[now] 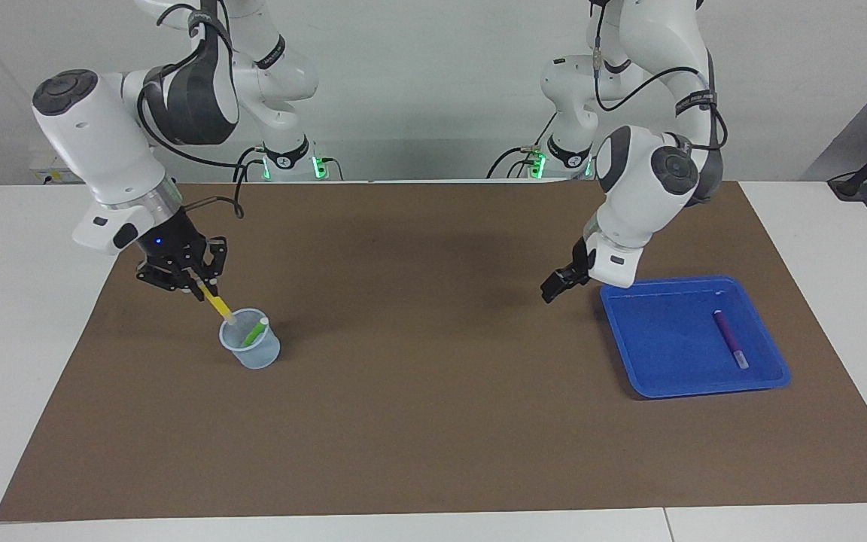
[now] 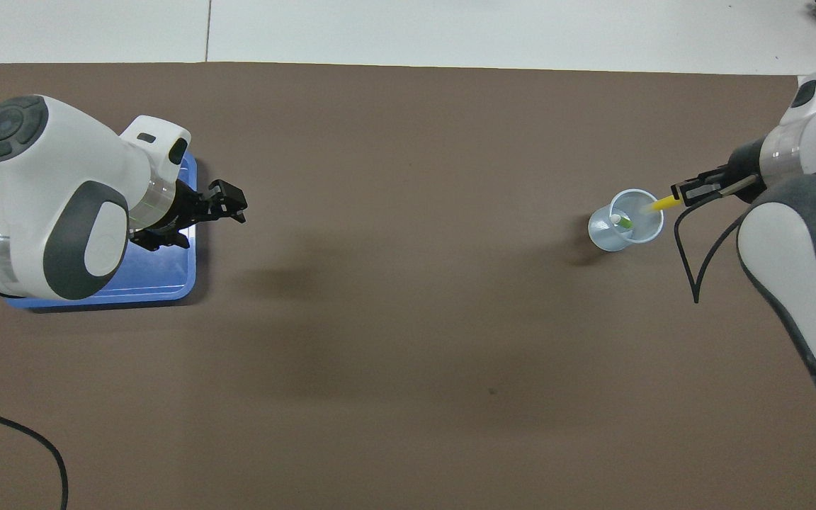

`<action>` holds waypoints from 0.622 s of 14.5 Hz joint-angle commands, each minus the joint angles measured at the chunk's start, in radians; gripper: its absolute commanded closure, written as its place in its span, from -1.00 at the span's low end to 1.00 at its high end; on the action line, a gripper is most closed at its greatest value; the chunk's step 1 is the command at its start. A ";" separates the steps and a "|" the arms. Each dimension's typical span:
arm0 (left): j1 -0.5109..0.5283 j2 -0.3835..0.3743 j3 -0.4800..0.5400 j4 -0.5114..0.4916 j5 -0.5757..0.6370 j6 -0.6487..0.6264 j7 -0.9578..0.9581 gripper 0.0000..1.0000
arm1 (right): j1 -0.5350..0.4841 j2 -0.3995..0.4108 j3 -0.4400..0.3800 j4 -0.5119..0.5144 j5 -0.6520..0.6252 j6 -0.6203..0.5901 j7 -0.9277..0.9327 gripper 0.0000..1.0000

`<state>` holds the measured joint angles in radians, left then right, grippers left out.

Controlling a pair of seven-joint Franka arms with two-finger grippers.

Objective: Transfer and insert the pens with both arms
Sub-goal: 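Insert the yellow pen into the white cup with the right gripper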

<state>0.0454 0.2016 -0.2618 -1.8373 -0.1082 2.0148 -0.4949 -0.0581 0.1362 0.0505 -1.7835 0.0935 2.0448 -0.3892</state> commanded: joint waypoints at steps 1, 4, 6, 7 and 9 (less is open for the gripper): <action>0.043 -0.014 -0.002 -0.016 0.024 0.022 0.093 -1.00 | -0.002 -0.015 0.009 -0.053 -0.029 0.025 -0.010 1.00; 0.102 -0.011 -0.002 -0.014 0.091 0.045 0.180 -0.98 | -0.008 -0.017 0.009 -0.053 -0.043 0.001 -0.010 1.00; 0.143 -0.007 -0.002 -0.017 0.182 0.103 0.255 -0.93 | -0.005 -0.007 0.009 -0.063 -0.046 0.015 -0.005 1.00; 0.165 0.001 -0.002 -0.016 0.183 0.114 0.312 -0.93 | -0.008 -0.004 0.009 -0.091 -0.044 0.052 -0.004 1.00; 0.198 0.018 -0.002 -0.005 0.185 0.128 0.364 -0.79 | -0.009 -0.010 0.008 -0.138 -0.044 0.109 -0.004 1.00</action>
<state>0.2111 0.2080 -0.2560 -1.8385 0.0547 2.1102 -0.1807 -0.0581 0.1391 0.0533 -1.8656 0.0711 2.1004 -0.3892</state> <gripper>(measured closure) 0.062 0.815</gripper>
